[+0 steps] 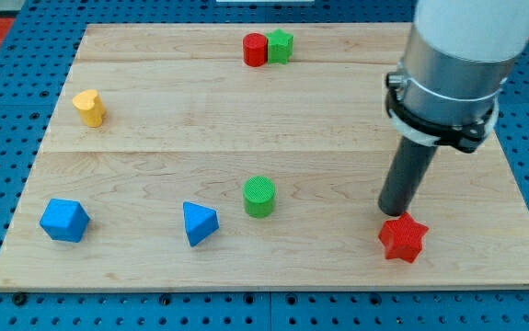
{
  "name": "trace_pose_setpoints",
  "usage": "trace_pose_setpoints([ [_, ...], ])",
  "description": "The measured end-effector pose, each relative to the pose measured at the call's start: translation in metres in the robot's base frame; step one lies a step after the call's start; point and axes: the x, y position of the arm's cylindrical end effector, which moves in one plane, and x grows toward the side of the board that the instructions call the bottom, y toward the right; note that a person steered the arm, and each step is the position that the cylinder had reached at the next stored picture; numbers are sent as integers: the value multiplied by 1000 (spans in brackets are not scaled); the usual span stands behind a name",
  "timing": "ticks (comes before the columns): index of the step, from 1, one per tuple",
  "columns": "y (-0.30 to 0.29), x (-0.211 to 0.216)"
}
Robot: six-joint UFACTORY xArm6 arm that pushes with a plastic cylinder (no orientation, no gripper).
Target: Push the red star to the bottom of the green circle
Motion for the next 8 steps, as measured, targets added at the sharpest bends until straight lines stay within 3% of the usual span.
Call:
trace_pose_setpoints([
  [2, 57, 19],
  [4, 55, 49],
  [5, 34, 45],
  [7, -85, 31],
  [8, -98, 56],
])
